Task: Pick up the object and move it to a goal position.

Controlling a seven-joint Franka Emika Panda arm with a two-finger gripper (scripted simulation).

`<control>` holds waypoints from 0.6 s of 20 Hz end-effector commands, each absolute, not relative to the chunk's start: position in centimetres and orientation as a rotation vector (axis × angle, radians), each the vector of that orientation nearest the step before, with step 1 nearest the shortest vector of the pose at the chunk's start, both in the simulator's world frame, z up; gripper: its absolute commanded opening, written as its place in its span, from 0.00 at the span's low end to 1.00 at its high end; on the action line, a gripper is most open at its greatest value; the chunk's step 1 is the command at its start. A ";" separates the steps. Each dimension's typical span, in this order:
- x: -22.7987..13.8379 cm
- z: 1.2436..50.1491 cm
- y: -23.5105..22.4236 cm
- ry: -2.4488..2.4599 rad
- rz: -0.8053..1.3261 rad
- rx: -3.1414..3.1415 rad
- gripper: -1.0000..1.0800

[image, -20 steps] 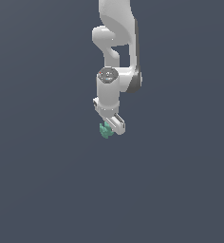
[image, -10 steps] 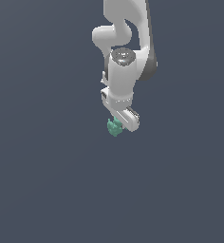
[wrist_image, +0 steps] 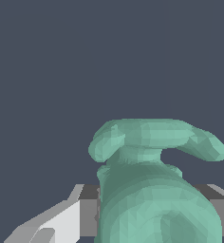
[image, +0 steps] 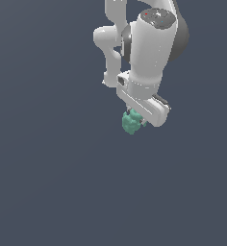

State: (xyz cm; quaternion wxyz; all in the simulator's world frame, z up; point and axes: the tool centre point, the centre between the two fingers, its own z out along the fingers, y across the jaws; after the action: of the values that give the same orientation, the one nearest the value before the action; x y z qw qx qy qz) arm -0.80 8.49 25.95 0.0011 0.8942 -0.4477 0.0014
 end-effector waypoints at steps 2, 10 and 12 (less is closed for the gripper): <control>0.3 28.7 10.1 -1.406 0.003 2.807 0.00; 2.6 33.6 13.3 -1.406 0.002 2.808 0.00; 3.1 34.7 14.0 -1.405 0.001 2.808 0.00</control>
State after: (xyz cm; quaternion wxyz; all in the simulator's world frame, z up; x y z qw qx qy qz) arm 2.73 13.44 33.85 0.0006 0.8943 -0.4474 0.0006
